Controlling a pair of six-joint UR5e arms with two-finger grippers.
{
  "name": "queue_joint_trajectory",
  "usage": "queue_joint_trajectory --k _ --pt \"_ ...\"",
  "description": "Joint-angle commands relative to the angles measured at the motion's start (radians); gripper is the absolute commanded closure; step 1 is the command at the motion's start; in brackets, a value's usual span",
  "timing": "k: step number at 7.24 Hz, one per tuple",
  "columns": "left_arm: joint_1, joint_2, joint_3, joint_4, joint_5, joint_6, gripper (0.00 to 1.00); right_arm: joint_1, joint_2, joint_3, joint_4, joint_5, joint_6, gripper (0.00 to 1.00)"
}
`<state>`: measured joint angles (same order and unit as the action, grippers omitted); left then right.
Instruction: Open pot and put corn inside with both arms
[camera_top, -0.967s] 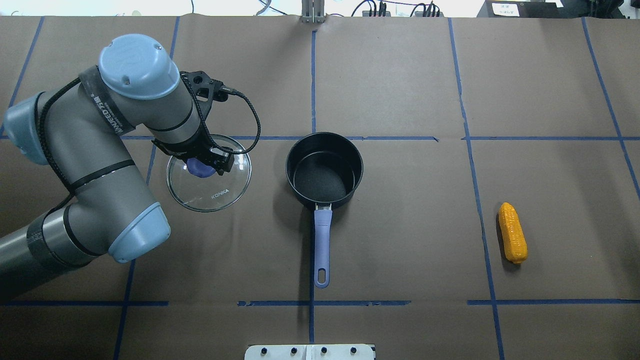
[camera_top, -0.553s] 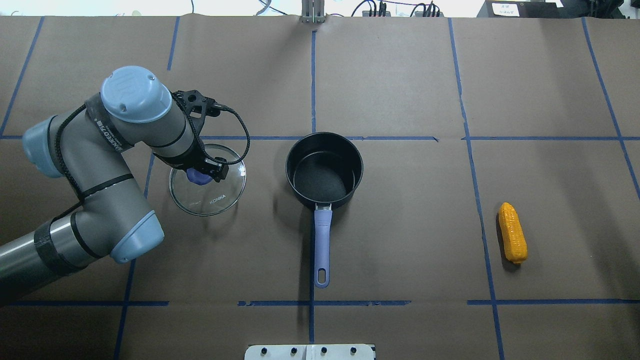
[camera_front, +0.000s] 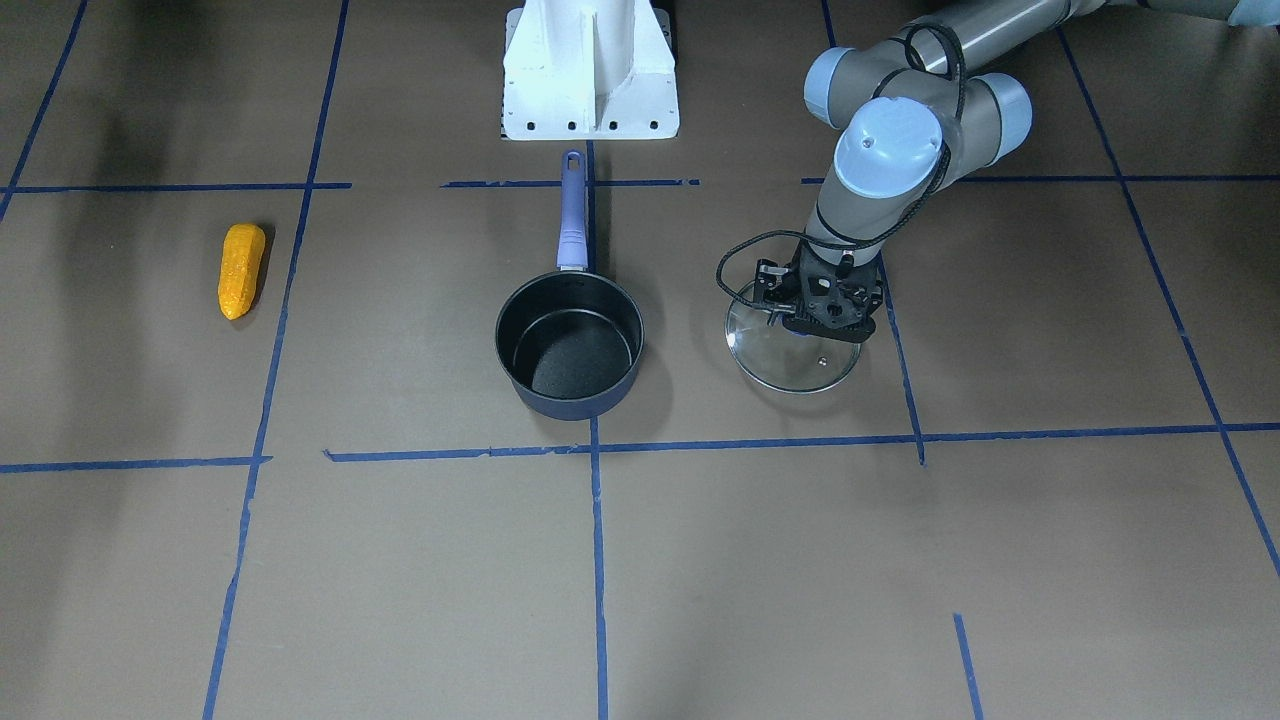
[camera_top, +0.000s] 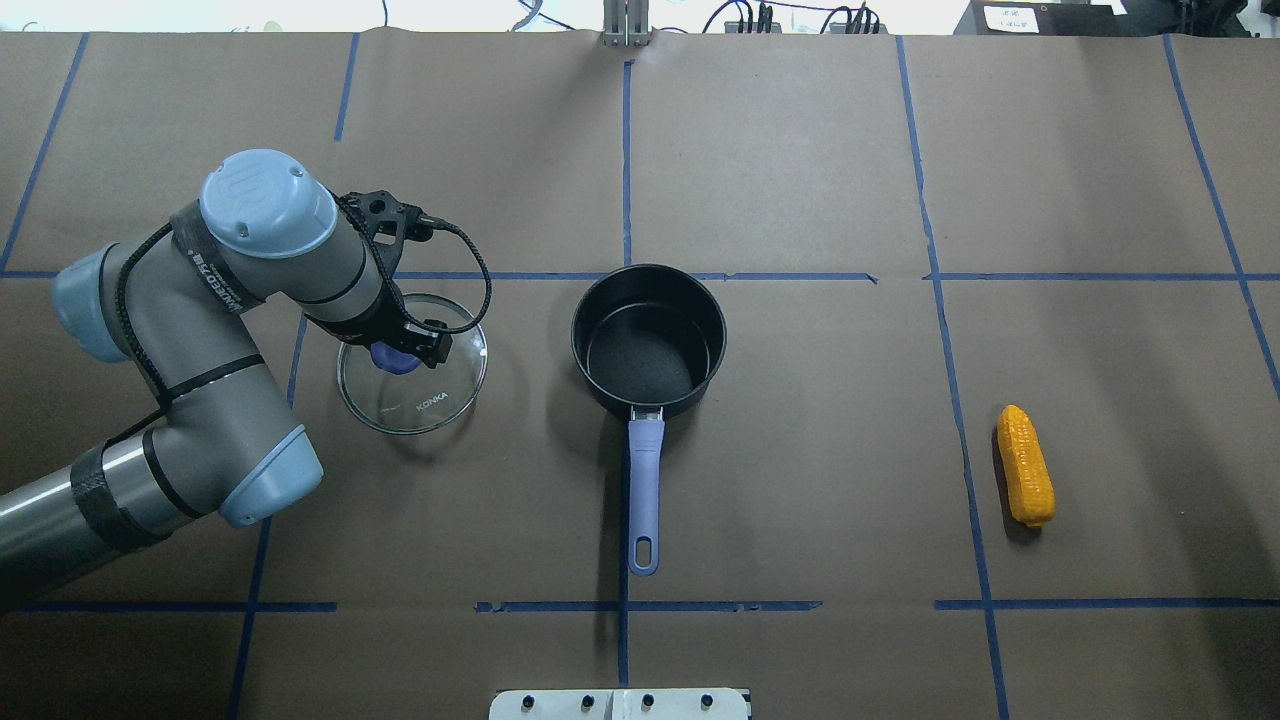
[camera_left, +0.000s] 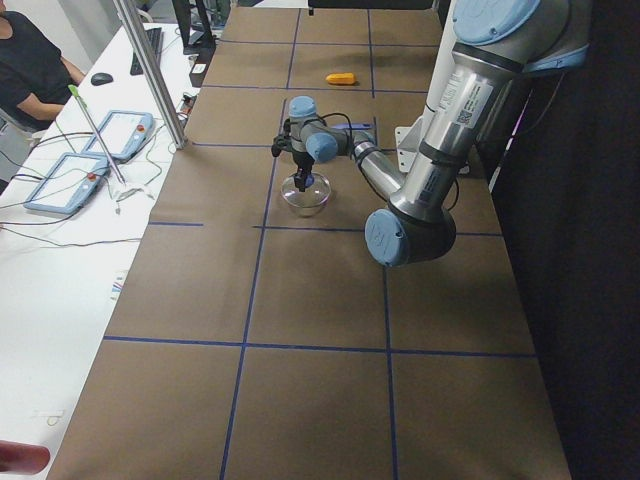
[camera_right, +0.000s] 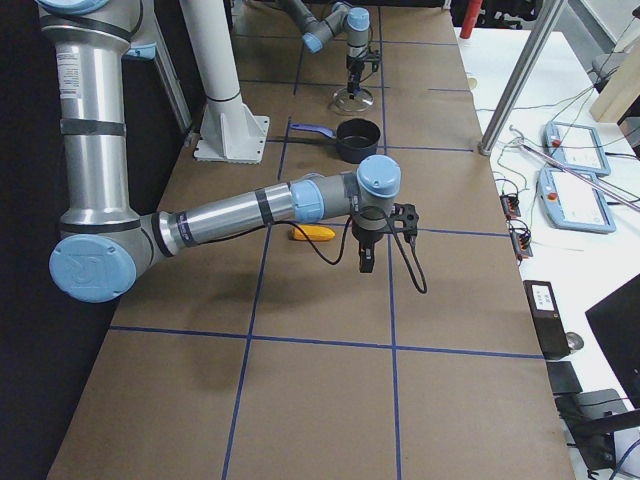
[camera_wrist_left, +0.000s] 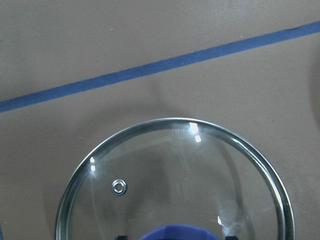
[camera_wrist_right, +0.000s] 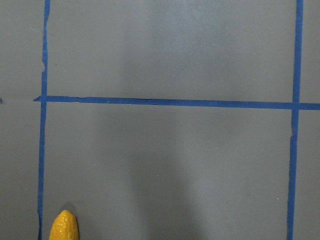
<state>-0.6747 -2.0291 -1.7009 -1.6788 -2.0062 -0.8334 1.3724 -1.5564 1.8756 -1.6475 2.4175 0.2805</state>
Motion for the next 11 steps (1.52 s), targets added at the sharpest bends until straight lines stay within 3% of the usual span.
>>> queue_joint_trajectory --k 1,2,6,8,9,11 --pt "0.003 0.012 0.000 0.002 0.000 -0.001 0.94 -0.030 0.019 0.013 0.000 -0.002 0.032 0.00" --pt "0.006 0.012 0.001 0.005 0.000 -0.001 0.88 -0.036 0.019 0.014 0.000 -0.002 0.034 0.00" --pt "0.018 0.027 -0.002 0.007 0.003 0.005 0.38 -0.053 0.033 0.016 0.002 -0.003 0.054 0.00" --pt "0.018 0.029 -0.019 0.019 0.004 0.005 0.20 -0.075 0.033 0.028 0.000 -0.005 0.058 0.00" --pt "0.018 0.029 -0.035 0.072 0.003 0.007 0.00 -0.090 0.053 0.037 0.002 -0.020 0.104 0.00" --pt "0.017 0.029 -0.069 0.115 0.003 0.007 0.00 -0.163 0.075 0.057 0.002 -0.089 0.201 0.00"
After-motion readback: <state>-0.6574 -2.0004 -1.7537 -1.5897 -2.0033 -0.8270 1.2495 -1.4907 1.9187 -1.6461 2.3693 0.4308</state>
